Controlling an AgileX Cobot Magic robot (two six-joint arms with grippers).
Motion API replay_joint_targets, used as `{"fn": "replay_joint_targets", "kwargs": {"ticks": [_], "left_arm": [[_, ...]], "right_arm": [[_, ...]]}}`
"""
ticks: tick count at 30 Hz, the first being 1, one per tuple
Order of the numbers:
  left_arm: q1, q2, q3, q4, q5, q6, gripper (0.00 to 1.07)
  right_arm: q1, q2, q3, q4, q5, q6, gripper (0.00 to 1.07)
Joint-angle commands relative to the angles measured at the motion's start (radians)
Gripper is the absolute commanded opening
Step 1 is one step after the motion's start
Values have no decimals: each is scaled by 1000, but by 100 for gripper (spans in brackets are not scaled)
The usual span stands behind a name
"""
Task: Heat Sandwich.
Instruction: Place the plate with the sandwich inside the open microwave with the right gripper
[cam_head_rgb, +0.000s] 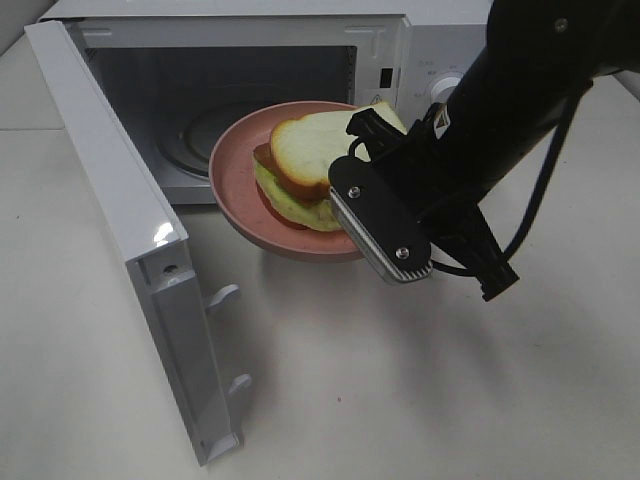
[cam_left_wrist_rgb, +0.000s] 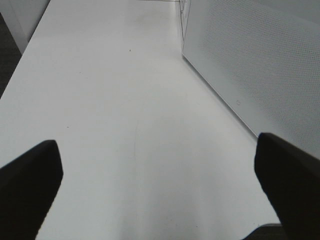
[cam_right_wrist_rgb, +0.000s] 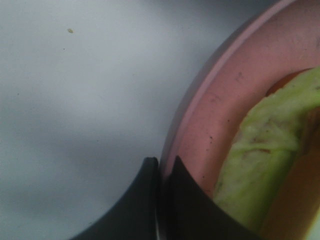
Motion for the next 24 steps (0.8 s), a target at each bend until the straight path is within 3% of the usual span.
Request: {"fn": "replay_joint_targets", "kwargs": {"ticks": [1, 24], "left_arm": [[5, -16, 1, -2, -9, 0, 100], [5, -16, 1, -2, -9, 0, 100]], "right_arm": [[1, 14, -29, 8, -9, -16, 0], [1, 218, -266, 47, 49, -44, 0]]}}
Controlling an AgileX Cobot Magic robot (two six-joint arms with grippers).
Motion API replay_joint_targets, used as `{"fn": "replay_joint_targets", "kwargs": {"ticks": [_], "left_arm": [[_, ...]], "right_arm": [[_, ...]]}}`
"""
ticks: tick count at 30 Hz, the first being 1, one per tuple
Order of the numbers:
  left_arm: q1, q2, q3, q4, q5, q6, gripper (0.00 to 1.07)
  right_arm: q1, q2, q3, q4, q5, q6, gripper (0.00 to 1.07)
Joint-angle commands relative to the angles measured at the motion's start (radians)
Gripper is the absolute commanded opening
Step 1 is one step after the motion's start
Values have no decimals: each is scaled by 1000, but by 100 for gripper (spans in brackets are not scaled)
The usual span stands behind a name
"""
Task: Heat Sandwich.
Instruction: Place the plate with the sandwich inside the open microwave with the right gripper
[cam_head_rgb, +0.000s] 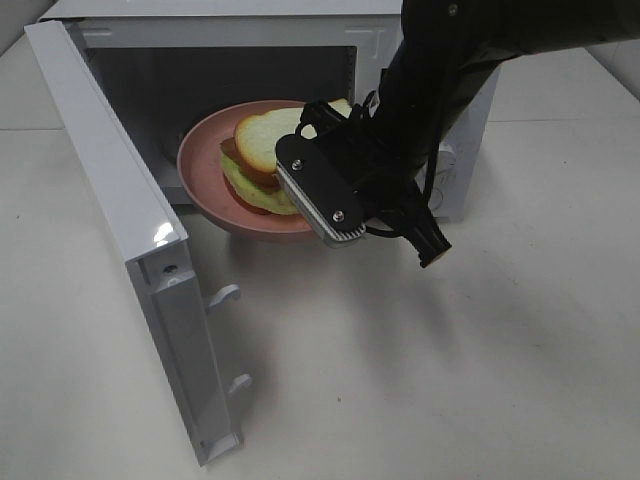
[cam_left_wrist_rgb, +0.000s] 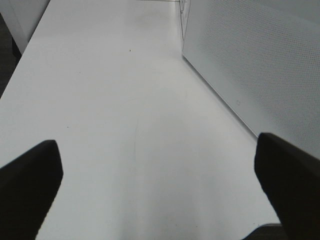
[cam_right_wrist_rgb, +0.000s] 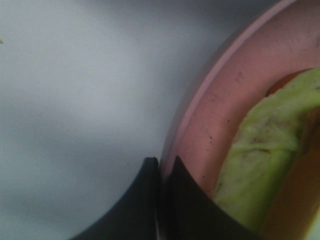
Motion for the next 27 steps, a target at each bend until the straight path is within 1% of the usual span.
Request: {"fn": "replay_joint_targets", "kwargs": {"ticks": [1, 4, 7, 8, 9, 11, 12, 14, 17, 18, 21, 27], "left_arm": [[5, -16, 1, -2, -9, 0, 100], [5, -16, 1, -2, -9, 0, 100], [5, -16, 1, -2, -9, 0, 100], [5, -16, 1, -2, -9, 0, 100], [5, -16, 1, -2, -9, 0, 100], [5, -16, 1, -2, -9, 0, 100], [5, -16, 1, -2, -9, 0, 100], [5, -16, 1, -2, -9, 0, 100], [5, -16, 1, -2, -9, 0, 100], [5, -16, 1, -2, -9, 0, 100], [5, -16, 1, -2, -9, 0, 100], [5, -16, 1, -2, -9, 0, 100]], "right_arm": [[1, 22, -47, -6, 4, 2, 0], [1, 58, -95, -19, 23, 20, 0], [1, 72, -118, -21, 31, 34, 0], [1, 89, -144, -23, 47, 39, 0], [1, 89, -144, -23, 47, 39, 0], [1, 108, -175, -23, 66, 43, 0], [1, 127, -207, -30, 79, 62, 0], [1, 136, -220, -38, 90, 73, 0], [1, 177, -278, -69, 121, 118, 0], [1, 177, -278, -69, 121, 118, 0], [1, 213, -334, -79, 146, 150, 0], [1, 256, -396, -102, 158, 190, 0]]}}
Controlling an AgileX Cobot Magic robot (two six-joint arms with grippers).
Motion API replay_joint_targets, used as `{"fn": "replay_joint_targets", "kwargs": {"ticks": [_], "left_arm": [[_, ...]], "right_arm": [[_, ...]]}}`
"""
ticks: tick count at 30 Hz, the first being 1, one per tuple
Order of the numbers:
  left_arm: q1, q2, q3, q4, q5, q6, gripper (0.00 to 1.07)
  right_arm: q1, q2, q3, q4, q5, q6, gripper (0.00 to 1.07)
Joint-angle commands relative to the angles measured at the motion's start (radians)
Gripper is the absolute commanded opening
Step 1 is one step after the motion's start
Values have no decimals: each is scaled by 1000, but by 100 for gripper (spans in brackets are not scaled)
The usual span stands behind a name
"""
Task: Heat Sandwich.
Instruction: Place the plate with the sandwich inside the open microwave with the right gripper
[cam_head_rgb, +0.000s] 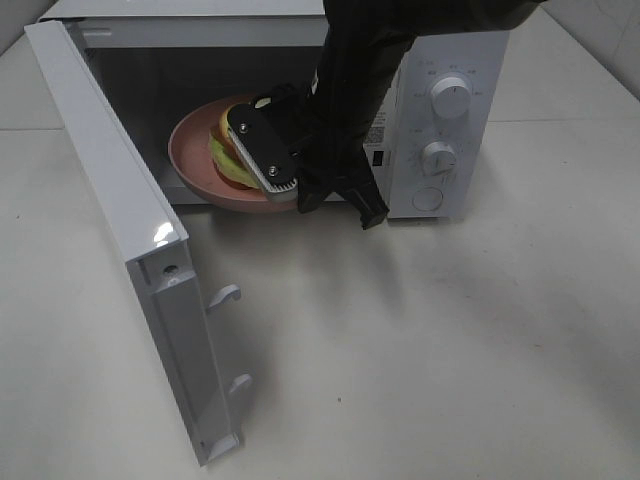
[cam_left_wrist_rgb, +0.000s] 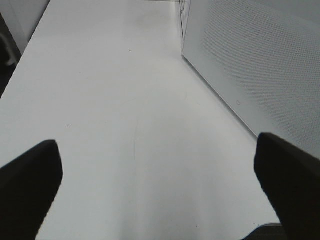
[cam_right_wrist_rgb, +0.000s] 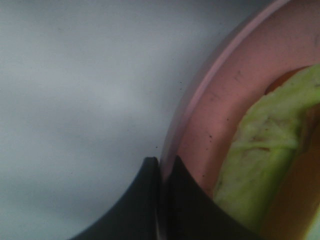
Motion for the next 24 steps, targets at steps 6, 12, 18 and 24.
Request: {"fn": "replay_joint_targets", "kwargs": {"ticks": [6, 12, 18, 24], "left_arm": [[5, -16, 1, -2, -9, 0, 100], [5, -16, 1, -2, -9, 0, 100], [5, -16, 1, -2, -9, 0, 100], [5, -16, 1, -2, -9, 0, 100]], "right_arm": [[-1, 78, -142, -27, 40, 88, 0], [-1, 131, -221, -27, 44, 133, 0], [-1, 171, -272, -49, 55, 167, 0], [-1, 220, -343, -84, 66, 199, 0]]}}
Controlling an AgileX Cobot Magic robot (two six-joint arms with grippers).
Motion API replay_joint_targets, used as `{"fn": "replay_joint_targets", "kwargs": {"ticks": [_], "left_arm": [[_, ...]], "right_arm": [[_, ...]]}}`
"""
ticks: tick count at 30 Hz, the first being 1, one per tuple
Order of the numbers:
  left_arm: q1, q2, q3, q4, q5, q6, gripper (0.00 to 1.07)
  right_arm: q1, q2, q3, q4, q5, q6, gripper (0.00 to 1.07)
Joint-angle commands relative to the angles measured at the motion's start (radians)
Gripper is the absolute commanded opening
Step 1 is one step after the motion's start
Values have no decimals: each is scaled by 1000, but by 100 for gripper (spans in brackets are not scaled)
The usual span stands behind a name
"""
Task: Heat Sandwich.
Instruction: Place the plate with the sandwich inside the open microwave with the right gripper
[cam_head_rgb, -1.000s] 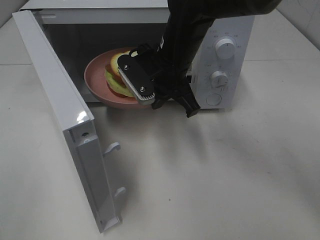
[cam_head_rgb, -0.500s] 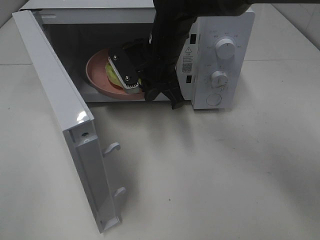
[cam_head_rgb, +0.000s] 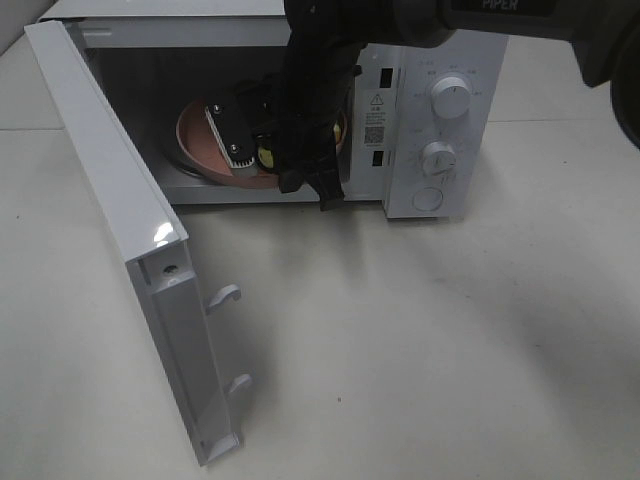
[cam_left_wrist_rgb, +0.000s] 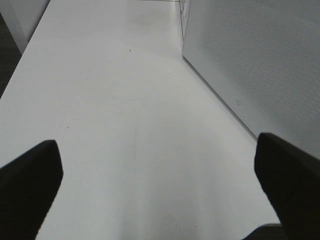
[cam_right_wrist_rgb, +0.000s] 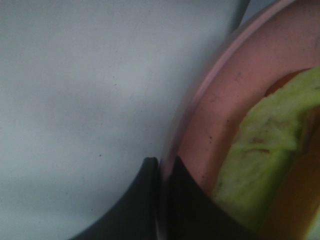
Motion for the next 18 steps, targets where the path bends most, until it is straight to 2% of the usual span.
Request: {"fn": "replay_joint_targets", "kwargs": {"ticks": [1, 18], "left_arm": [[5, -16, 1, -2, -9, 0, 100], [5, -16, 1, -2, -9, 0, 100]], "right_arm": [[-1, 18, -46, -20, -5, 16, 0], [-3, 54, -73, -61, -46, 14, 5]]}}
